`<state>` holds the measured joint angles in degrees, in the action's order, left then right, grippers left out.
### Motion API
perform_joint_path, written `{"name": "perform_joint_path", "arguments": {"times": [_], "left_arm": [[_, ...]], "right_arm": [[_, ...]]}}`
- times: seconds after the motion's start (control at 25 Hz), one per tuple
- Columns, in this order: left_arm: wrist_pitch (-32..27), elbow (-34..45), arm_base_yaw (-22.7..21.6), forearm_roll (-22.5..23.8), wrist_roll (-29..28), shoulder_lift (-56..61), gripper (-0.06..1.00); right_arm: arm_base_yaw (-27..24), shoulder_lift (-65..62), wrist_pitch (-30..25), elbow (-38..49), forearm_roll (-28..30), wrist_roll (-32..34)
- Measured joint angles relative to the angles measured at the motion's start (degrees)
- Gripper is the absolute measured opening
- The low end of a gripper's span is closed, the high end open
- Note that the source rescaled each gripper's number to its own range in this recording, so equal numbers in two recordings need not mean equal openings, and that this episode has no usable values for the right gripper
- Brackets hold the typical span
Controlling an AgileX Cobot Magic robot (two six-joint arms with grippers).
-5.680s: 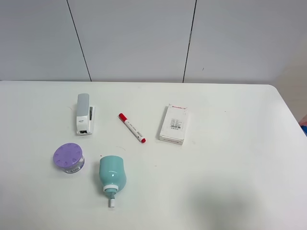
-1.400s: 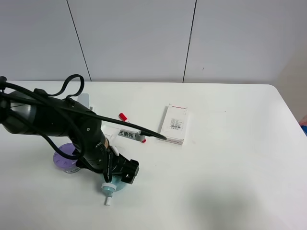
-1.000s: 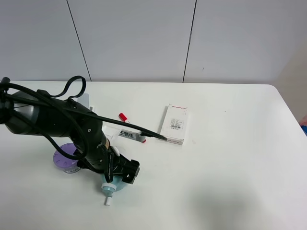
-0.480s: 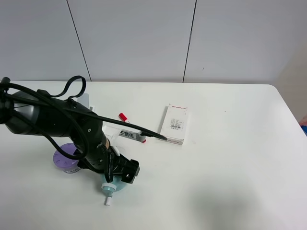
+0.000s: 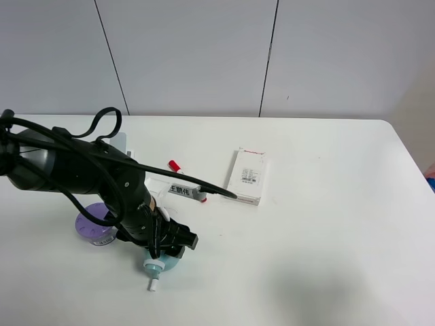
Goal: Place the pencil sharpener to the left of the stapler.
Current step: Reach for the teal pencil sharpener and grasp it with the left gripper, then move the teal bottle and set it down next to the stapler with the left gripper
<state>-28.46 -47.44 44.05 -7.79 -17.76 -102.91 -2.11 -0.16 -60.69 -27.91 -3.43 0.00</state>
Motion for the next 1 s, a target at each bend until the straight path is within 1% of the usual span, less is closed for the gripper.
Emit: {"name": "perform_joint_path", "arguments": {"times": [0.6,1.0], "left_arm": [[0.00,0.00,0.00,-0.46,0.05,0.25,0.00],[-0.12,-0.07,0.00,-0.70,0.05,4.63,0.00]], "right_arm": [[0.00,0.00,0.00,0.00,0.00,0.00],[0.00,0.00,0.00,0.00,0.00,0.00]]}}
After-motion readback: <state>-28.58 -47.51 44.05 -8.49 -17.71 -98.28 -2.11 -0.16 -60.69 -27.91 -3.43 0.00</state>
